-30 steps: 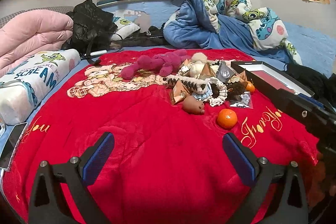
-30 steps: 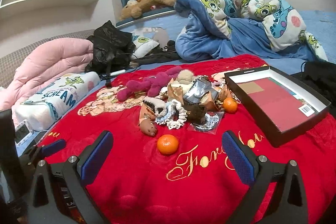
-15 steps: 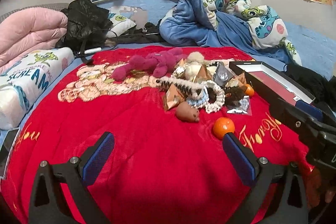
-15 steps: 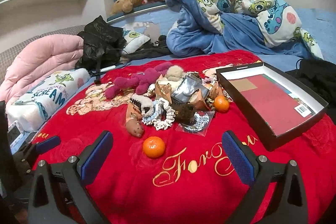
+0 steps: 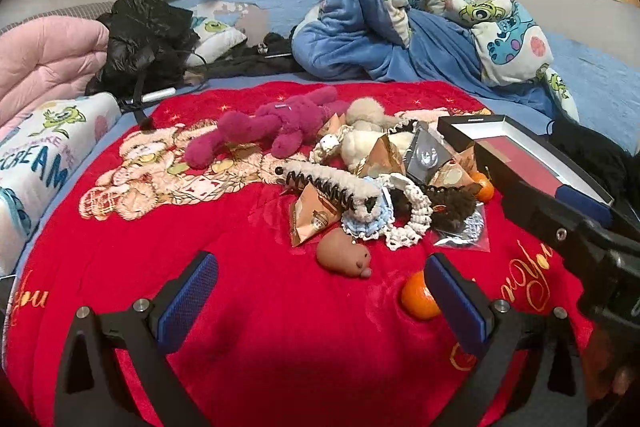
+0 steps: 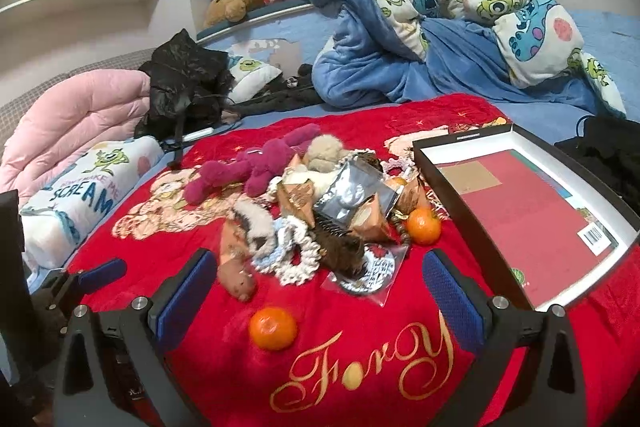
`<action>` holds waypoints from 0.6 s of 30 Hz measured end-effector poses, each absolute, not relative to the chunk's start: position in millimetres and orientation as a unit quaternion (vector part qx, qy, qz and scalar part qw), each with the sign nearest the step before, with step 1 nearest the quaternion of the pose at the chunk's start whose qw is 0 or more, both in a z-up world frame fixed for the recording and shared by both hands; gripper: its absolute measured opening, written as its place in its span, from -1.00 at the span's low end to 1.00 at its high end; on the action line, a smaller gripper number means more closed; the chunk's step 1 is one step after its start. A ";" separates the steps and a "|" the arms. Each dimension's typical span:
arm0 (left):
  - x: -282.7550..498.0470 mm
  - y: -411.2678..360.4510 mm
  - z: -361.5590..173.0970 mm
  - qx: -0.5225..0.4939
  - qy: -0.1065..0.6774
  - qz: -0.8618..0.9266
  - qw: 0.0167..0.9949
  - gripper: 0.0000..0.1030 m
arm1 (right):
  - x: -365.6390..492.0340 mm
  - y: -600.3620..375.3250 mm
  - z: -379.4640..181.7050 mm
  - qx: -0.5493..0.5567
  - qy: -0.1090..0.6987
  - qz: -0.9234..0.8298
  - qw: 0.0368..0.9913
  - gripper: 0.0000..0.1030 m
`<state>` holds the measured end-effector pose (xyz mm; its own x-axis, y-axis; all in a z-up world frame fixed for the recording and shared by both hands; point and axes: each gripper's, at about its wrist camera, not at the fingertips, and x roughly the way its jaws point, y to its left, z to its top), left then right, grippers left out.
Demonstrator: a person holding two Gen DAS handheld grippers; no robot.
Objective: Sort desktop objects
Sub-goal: 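Move both tools toward the pile of items on the red bedspread, then grasp the brown plush toy with the left tool while the right tool grasps the brown fuzzy strip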
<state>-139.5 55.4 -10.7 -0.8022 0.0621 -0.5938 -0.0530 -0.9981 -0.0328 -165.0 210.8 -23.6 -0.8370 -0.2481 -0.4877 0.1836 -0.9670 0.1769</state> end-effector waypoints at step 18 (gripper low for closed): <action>-200.1 60.7 -42.7 -0.364 -0.017 0.930 0.054 1.00 | -238.1 204.7 -50.8 0.332 -0.047 -0.935 0.112 0.41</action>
<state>-200.1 60.7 -42.7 -0.7295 0.1130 -0.6746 -0.0880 -0.9936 -0.0713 -238.1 204.7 -50.8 -0.7544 -0.2413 -0.6105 0.1786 -0.9704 0.1629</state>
